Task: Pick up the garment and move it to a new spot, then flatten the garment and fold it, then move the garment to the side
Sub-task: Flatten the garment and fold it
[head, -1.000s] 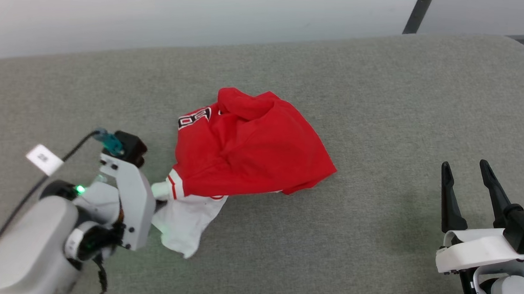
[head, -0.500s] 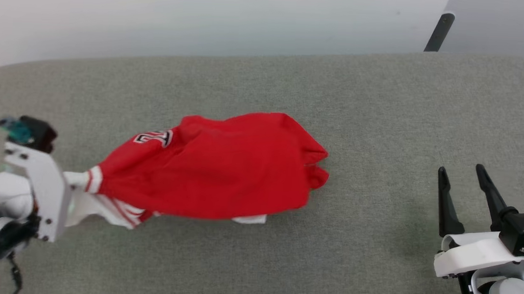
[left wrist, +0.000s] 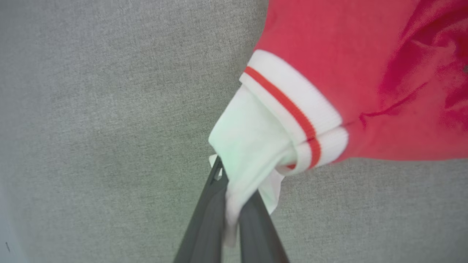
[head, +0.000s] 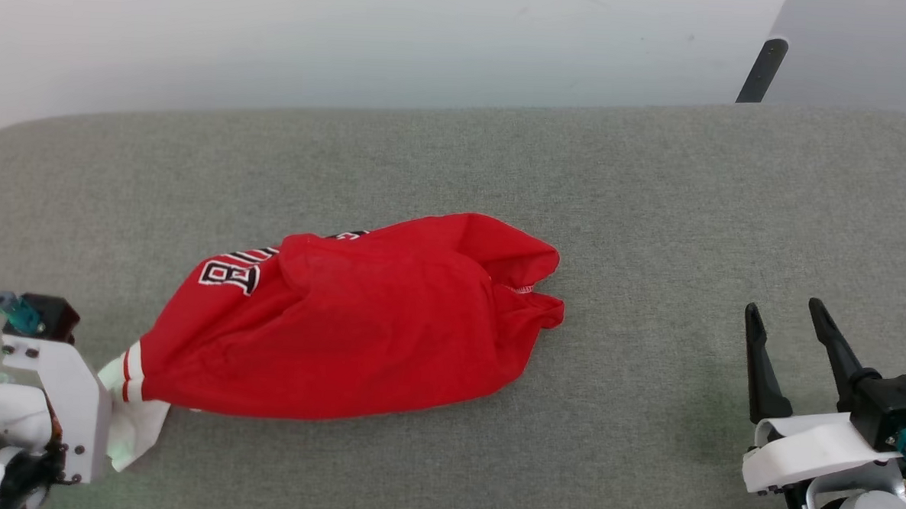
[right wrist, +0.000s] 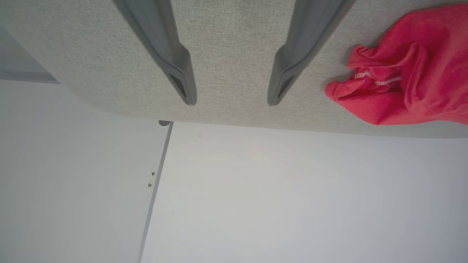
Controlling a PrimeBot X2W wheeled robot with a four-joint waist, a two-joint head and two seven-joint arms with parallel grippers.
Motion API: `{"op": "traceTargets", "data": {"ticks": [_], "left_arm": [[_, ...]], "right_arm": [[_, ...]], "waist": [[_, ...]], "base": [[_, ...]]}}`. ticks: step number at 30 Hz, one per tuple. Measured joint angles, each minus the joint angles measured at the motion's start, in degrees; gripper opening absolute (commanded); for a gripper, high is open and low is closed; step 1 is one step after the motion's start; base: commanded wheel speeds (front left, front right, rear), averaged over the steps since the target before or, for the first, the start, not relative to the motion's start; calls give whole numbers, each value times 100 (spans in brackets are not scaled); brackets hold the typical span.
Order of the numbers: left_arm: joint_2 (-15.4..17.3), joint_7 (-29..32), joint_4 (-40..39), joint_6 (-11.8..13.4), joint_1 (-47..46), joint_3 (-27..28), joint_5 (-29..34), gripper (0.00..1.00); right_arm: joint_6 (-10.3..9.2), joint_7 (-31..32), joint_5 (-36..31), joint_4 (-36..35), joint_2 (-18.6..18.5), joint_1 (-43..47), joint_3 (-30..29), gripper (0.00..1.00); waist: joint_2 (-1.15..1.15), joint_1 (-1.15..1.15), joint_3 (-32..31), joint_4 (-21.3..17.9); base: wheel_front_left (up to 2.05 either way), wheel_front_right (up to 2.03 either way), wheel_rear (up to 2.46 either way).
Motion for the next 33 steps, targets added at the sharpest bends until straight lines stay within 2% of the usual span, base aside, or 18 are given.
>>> {"op": "traceTargets", "data": {"ticks": [3, 4, 6, 7, 14, 22, 30, 33], "left_arm": [[-154, -102, 244, -5, 9, -9, -57, 23], [-199, -137, 299, -3, 7, -4, -88, 42], [-290, -193, 371, 31, -10, 29, -123, 95], [-315, -224, 370, 52, -20, 35, -132, 100], [-333, -479, -41, 158, 27, 157, -171, 100], [-287, -1082, -1010, 506, 528, 389, -143, 100], [-481, -2601, -1719, 812, 1246, 742, 127, 100], [-682, -3215, -1782, 905, 1556, 872, 182, 100]], "right_arm": [[1, 1, 5, 40, -3, 16, 38, 100], [0, 1, 9, 52, -5, 18, 63, 100], [0, 1, 8, 77, -15, 35, 87, 100], [0, 0, 8, 94, -21, 43, 98, 100], [0, 1, 13, 236, -119, 173, 203, 100], [1, 1, 100, 376, -200, 344, 397, 100], [0, 52, 167, 435, -254, 372, 554, 100], [0, 108, 214, 454, -289, 376, 646, 100]], "waist": [[0, 0, -26, 6], [0, 0, -36, 11], [0, 0, -63, 37], [0, 0, -84, 54], [0, 0, -312, 222], [0, 0, -653, 520], [0, 0, -875, 902], [0, 0, -936, 1044]], "base": [[0, 0, 0], [0, 0, 0], [0, 0, 0], [0, 0, 0], [0, 0, 0], [0, 0, 0], [0, 0, 0], [0, 0, 0]]}}
